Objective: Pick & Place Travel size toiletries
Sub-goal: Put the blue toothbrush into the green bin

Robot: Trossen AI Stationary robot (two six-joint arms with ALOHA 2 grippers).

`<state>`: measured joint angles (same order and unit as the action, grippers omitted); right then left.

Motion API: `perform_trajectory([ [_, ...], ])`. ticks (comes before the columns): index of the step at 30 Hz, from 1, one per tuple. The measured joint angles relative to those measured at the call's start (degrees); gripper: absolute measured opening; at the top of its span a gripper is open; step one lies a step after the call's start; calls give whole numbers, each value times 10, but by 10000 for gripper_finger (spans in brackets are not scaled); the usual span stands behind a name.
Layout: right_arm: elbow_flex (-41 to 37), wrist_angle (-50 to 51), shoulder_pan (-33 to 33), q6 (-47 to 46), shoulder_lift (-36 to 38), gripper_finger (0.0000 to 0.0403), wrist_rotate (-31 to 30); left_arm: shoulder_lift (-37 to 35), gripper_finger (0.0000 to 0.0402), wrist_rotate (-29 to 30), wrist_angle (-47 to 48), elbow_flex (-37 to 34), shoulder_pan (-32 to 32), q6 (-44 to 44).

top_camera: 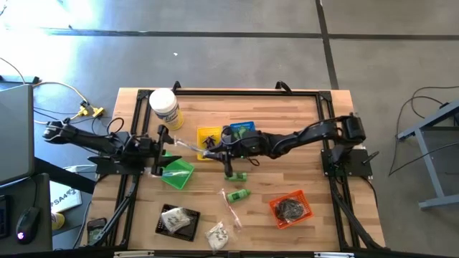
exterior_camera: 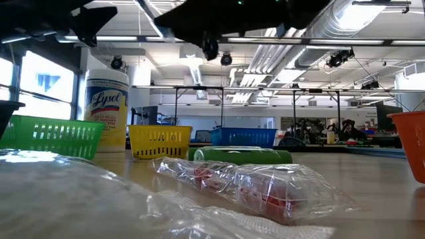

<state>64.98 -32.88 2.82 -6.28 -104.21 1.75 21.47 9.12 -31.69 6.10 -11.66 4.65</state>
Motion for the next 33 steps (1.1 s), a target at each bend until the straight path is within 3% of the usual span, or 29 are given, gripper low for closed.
perform_trajectory([
  [9, 58, 25, 1, 54, -29, 63, 0, 119, 239, 38, -55, 53, 0, 16],
  [19, 59, 41, 1, 64, -29, 63, -1, 159, 232, 4, -79, 91, 0, 30],
  [23, 59, 39, 1, 66, -29, 63, -1, 163, 180, 2, -71, 94, 0, 11],
  [29, 59, 35, 1, 66, -29, 64, 0, 167, 29, 4, -74, 94, 0, 5],
  [33, 59, 35, 1, 65, -29, 67, -1, 167, 22, 4, -76, 94, 0, 3],
])
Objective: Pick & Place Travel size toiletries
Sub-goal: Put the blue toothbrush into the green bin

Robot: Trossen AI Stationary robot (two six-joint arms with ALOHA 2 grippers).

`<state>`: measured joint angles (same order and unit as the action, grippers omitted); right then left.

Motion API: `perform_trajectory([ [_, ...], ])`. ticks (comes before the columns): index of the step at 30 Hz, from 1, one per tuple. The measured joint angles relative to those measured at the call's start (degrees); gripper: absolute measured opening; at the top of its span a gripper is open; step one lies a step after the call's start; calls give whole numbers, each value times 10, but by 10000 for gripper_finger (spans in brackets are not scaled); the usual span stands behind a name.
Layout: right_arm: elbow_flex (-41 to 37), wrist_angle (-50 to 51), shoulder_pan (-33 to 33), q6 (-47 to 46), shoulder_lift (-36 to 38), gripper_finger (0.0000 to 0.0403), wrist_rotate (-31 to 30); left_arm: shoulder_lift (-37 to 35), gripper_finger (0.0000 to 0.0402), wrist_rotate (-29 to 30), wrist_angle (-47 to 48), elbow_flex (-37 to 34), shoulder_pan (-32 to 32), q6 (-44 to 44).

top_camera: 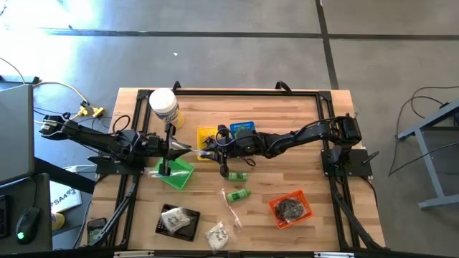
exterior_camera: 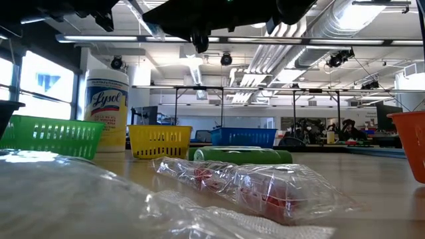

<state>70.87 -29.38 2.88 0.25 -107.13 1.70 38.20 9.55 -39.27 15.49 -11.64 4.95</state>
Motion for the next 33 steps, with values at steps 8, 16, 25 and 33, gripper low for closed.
perform_trajectory([
  [8, 0, 34, 15, 1, 0, 174, 38, -34, 14, 14, 39, 0, -1, -51],
  [16, -23, 88, 22, -19, 37, 299, 52, -171, 14, 130, 201, 0, -40, -66],
  [25, -108, 27, 27, -17, 109, 242, 48, -307, 14, 280, 367, -13, -179, -85],
  [33, -242, -92, 45, -19, 199, 153, 14, -323, 14, 411, 470, -51, -302, -203],
])
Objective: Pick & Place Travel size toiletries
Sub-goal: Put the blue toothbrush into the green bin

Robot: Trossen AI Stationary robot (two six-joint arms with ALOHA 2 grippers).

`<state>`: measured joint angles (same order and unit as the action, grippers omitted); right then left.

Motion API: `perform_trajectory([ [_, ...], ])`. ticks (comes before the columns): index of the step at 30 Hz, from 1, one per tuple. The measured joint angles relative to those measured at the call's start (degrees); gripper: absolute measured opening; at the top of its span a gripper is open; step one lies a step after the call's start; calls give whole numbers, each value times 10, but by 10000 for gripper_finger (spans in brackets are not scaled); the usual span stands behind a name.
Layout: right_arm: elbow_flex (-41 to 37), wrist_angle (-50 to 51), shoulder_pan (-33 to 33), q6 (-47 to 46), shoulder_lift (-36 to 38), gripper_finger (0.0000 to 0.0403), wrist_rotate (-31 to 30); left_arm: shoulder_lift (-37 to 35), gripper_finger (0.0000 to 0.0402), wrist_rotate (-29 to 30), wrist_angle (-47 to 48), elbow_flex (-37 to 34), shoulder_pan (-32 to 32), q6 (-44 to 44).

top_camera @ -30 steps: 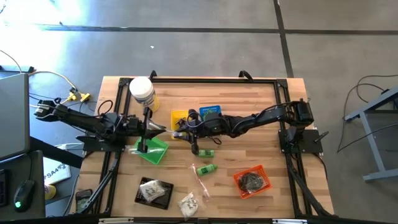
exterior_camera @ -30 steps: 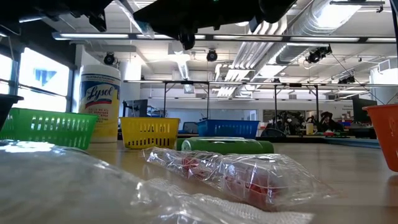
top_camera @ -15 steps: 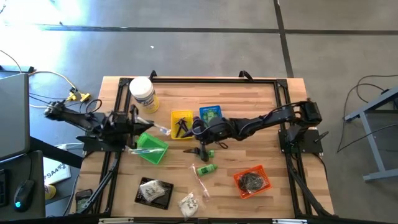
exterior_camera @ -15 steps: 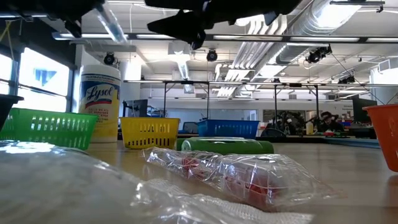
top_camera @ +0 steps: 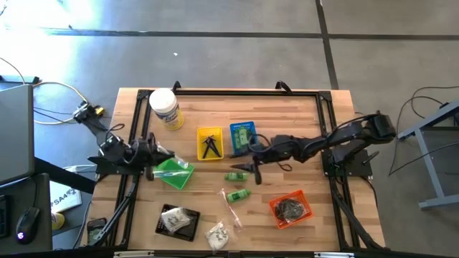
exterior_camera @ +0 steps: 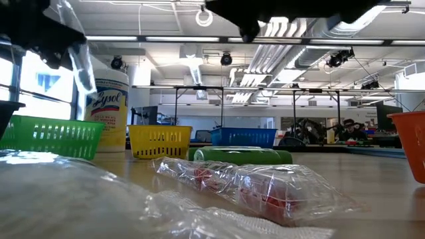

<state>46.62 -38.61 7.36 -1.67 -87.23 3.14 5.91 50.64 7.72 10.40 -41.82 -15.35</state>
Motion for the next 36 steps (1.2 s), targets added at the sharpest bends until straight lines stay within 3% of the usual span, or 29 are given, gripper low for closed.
perform_trajectory([
  [5, -66, -11, 26, 9, 52, 79, -28, 5, 14, 43, 2, -29, -67, -54],
  [10, -102, -54, 59, 26, 55, 12, -60, 15, 13, 96, -3, -54, -112, -78],
  [18, -107, -72, 68, 33, 56, 3, -77, 60, 13, 140, -12, -65, -122, -97],
  [29, -107, -72, 69, 30, 56, 3, -71, 168, 14, 158, -5, -67, -122, -261],
  [32, -107, -72, 69, 30, 56, 3, -63, 198, 32, 156, -6, -67, -122, -283],
  [36, -107, -71, 69, 30, 56, 3, -57, 222, 87, 150, 0, -59, -122, -281],
])
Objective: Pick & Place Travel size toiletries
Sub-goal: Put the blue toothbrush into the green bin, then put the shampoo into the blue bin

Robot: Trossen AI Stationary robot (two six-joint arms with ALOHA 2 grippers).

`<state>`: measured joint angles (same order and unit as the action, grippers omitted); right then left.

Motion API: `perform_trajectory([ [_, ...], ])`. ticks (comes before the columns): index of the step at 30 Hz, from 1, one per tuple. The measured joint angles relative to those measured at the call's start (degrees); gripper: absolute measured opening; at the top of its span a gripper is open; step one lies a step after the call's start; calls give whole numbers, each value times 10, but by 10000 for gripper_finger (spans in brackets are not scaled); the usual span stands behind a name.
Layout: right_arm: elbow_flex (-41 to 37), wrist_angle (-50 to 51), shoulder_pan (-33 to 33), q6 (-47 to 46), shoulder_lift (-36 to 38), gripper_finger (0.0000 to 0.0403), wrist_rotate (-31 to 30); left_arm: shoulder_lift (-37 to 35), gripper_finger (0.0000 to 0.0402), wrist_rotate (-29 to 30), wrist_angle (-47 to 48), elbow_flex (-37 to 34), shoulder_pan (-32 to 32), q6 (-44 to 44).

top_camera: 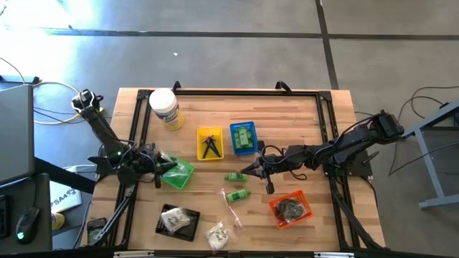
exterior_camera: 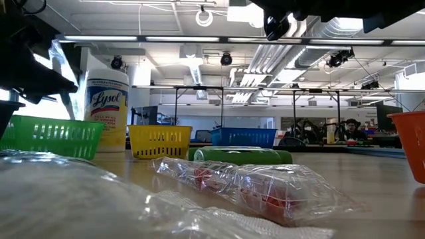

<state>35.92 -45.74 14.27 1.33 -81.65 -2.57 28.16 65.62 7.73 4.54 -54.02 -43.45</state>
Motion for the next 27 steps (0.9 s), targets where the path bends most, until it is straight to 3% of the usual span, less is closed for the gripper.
perform_trajectory([
  [5, 0, 0, 0, 0, 0, 3, 0, 1, 163, -55, 15, 36, 0, 27],
  [11, 0, 0, 0, 0, 0, 3, 6, 1, 225, -100, 120, 93, 0, -44],
  [19, 0, 0, 0, -3, 0, 3, 15, 1, 233, -145, 345, 193, 0, -154],
  [24, 0, 0, 0, -3, 0, 3, 15, 1, 234, -156, 424, 254, 0, -173],
  [27, 0, 1, 0, -3, 0, 3, 16, 2, 234, -134, 445, 281, 0, -163],
])
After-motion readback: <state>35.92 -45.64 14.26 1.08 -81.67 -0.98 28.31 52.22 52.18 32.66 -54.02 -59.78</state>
